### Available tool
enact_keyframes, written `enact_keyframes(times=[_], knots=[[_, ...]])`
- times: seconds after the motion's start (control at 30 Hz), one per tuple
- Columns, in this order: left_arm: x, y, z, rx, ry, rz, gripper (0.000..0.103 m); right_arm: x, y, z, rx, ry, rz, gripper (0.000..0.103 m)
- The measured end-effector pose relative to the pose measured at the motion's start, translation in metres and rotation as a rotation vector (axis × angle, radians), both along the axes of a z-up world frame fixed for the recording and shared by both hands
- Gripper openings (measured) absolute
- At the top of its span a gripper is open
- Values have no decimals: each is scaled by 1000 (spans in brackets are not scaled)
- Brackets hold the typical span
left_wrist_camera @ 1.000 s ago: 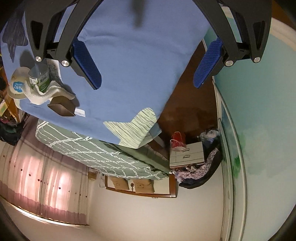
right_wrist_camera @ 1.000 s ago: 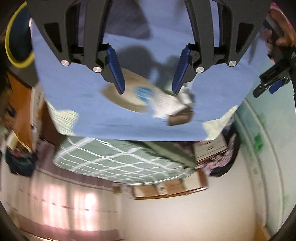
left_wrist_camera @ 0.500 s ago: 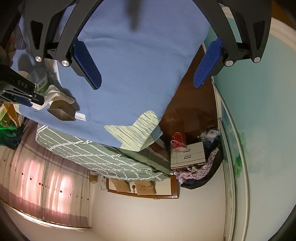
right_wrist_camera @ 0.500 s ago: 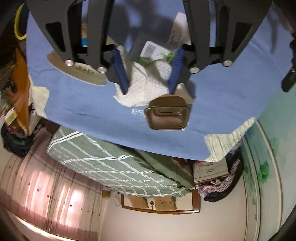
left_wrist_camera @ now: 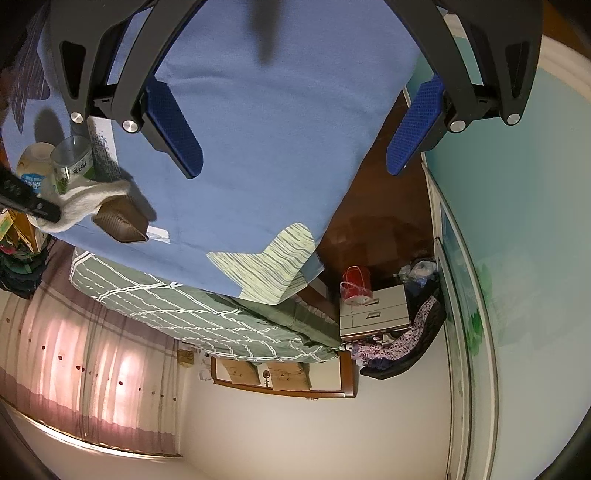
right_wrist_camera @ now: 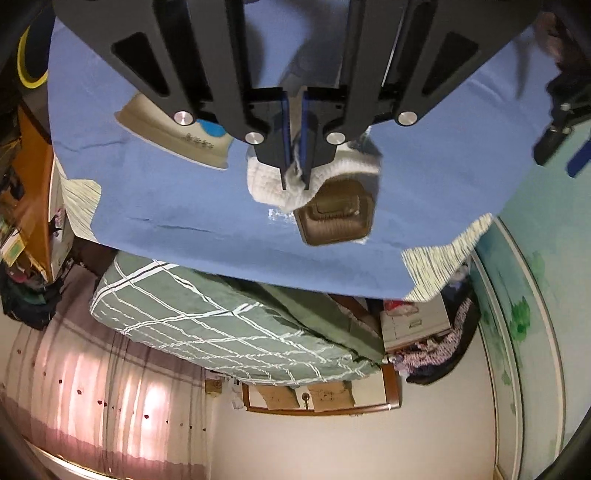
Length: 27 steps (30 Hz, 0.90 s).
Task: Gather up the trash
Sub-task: 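Grasp the white tissue with the right gripper and lift, then carry the tissue over the bin and open the right gripper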
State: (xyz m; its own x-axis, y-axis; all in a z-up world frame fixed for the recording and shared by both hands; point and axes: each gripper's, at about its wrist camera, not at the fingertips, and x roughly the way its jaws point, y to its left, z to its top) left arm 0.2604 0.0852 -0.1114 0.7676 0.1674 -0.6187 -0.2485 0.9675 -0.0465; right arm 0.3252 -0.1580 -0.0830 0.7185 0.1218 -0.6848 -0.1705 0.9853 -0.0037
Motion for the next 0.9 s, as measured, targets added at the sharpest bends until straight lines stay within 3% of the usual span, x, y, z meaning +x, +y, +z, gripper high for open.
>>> enact_keyframes(times=[0.47, 0.63, 0.9], knots=[[0, 0, -1, -1, 4, 0, 98, -70, -49, 60, 141, -139, -33, 4], [0, -2, -2, 2, 6, -8, 98, -101, -97, 58, 173, -173, -143, 4], [-2, -9, -2, 19, 9, -21, 98, -159, -204, 45, 188, -227, -435, 4]])
